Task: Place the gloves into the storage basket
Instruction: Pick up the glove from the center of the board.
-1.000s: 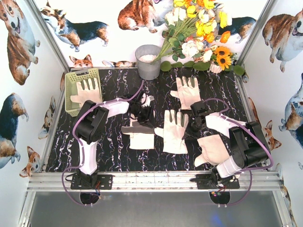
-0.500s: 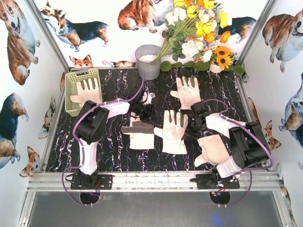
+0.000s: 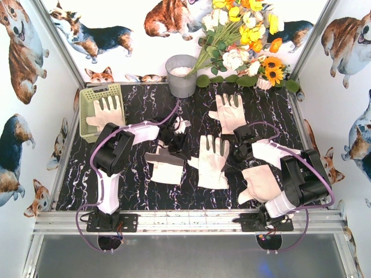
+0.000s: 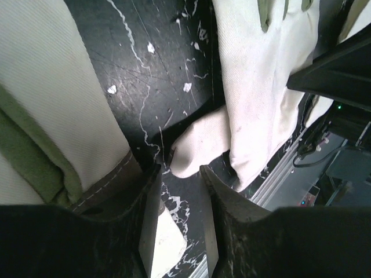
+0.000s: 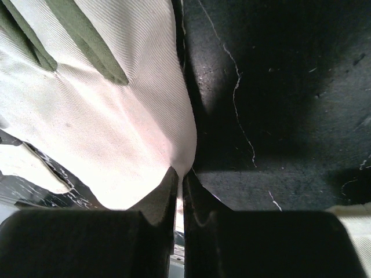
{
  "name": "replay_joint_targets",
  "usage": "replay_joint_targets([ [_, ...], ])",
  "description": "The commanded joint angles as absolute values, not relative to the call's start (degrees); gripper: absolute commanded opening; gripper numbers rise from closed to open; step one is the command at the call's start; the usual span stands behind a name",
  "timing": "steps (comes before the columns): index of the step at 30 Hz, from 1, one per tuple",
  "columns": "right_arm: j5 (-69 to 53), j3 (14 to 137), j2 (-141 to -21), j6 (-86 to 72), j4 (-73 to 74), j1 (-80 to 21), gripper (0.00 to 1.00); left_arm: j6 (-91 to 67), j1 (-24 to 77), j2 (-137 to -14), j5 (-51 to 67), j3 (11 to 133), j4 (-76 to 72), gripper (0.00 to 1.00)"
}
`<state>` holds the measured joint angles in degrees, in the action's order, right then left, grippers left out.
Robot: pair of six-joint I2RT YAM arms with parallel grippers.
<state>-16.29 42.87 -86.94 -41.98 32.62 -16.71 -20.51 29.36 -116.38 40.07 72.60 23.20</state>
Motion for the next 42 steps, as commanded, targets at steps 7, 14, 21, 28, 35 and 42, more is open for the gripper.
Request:
replay_joint_targets([
  [7,-14.6,41.4,-86.8,-42.3,31.0,-16.7,0.0,-20.9,30.2,-117.9,43.3,71.0,19.7,0.28],
  [14,-14.2,40.5,-85.8,-43.2,30.9,-16.7,0.0,-22.6,30.6,-118.7,44.1,71.1,17.6,0.2],
  [21,-14.7,40.7,-84.6,-44.2,31.2,-16.7,0.0,-22.2,30.6,-115.0,40.7,71.1,19.5,0.0],
  [28,-13.4,45.2,-77.4,-45.5,36.9,-17.0,0.0,-22.8,29.3,-107.4,33.3,72.9,25.6,0.0],
  [35,-10.8,47.9,-72.5,-52.0,38.0,-22.6,0.0,-19.3,27.8,-102.6,23.8,75.5,37.4,0.0],
  [42,-4.2,52.6,-78.4,-59.8,32.0,-33.9,0.0,-18.7,16.2,-95.6,21.3,70.2,40.3,0.0],
])
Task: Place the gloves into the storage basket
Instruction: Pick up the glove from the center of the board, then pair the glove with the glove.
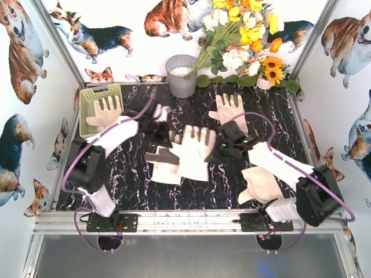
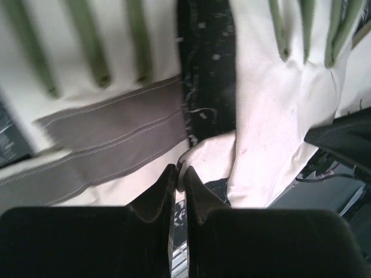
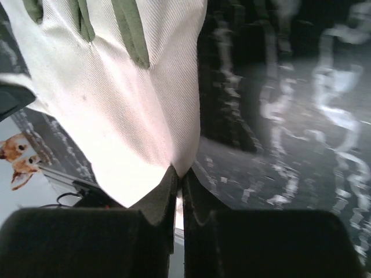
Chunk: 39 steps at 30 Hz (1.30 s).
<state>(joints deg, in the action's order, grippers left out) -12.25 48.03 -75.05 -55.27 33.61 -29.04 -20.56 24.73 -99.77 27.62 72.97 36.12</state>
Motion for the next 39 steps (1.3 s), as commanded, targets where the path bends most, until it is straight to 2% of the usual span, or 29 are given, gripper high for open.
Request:
replay_joint_targets([
  [1,-3.2,53.7,-80.0,-60.3,31.2,-35.5,0.0,-18.2,14.3,-95.0,21.2,69.5,40.7,0.0],
  [9,-4.1,62.4,-93.3,-59.5,24.2,-43.2,0.0,-11.3,7.4,-92.7,15.0,67.8,45.4,0.0],
  [16,-5.9,66.6,-101.0,-59.6,24.4,-45.3,0.0,-10.6,4.7,-94.3,16.0,66.2,43.8,0.0],
  [24,-3.6,65.8,-101.0,-60.8,27.5,-45.7,0.0,-10.5,4.7,-95.5,20.1,63.3,41.1,0.0],
  [39,-4.2,65.8,-101.4,-63.1,28.9,-45.9,0.0,-8.5,4.7,-99.3,19.7,64.3,40.2,0.0],
])
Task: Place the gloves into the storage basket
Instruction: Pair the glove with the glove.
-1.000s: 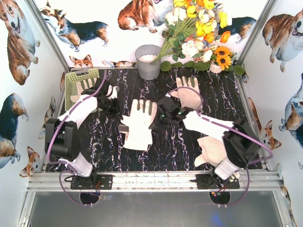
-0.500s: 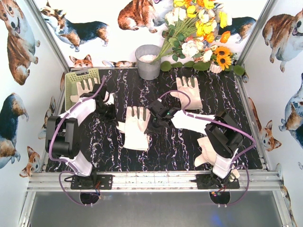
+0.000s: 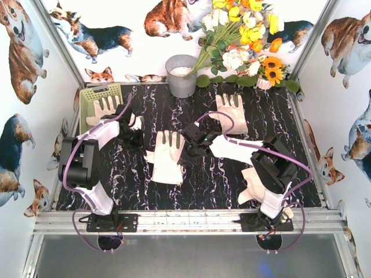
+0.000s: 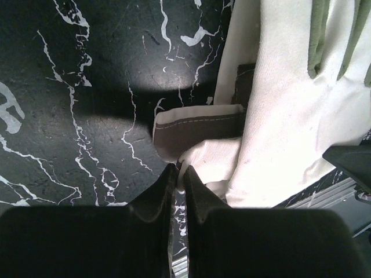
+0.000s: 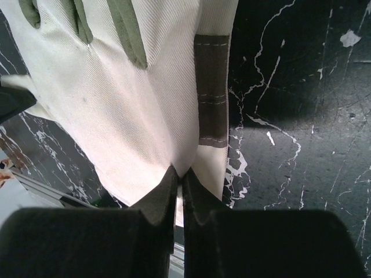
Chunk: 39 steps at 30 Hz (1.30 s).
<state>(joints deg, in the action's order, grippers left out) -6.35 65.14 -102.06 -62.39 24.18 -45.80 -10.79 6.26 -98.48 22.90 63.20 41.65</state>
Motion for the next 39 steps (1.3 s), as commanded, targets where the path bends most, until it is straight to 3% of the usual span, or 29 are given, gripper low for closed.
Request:
replay_joint_targets([
  [1,-4.2,65.8,-101.3,-63.2,28.9,-46.0,0.0,-8.4,4.7,-99.4,19.8,64.3,40.2,0.0],
  [28,-3.5,65.0,-103.8,-67.2,27.8,-46.8,0.0,-6.9,4.7,-104.6,20.3,62.9,35.4,0.0],
  [31,-3.1,66.1,-103.7,-66.3,29.0,-46.8,0.16,-6.7,4.7,-104.2,20.4,63.0,35.5,0.01],
  [35,-2.0,69.6,-102.7,-62.3,34.0,-46.7,0.38,-6.3,4.7,-102.7,20.1,63.7,36.5,0.2],
  [39,-1.4,71.4,-100.4,-58.4,36.8,-46.2,0.48,-6.7,4.7,-100.0,19.5,64.5,37.6,0.36],
])
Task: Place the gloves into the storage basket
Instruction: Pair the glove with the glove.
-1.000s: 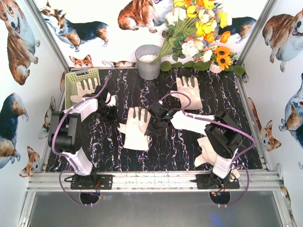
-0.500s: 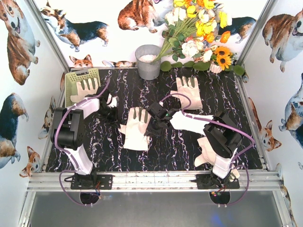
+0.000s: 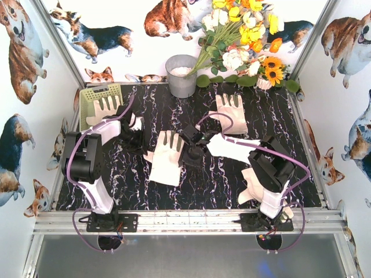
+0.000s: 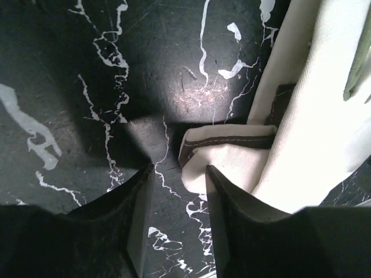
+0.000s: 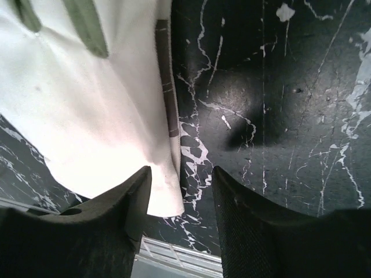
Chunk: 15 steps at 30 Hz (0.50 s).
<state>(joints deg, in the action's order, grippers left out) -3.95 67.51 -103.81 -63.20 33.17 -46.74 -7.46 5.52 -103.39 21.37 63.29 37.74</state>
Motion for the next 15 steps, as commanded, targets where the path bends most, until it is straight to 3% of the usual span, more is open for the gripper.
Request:
replay_joint_targets([
  [1,-1.9,71.2,-99.8,-57.6,36.6,-46.0,0.49,-7.1,4.7,-99.2,19.6,64.6,37.7,0.39],
  [15,-14.1,57.0,-95.7,-59.2,15.0,-39.5,0.57,-10.2,6.2,-93.4,34.1,62.7,39.3,0.46],
])
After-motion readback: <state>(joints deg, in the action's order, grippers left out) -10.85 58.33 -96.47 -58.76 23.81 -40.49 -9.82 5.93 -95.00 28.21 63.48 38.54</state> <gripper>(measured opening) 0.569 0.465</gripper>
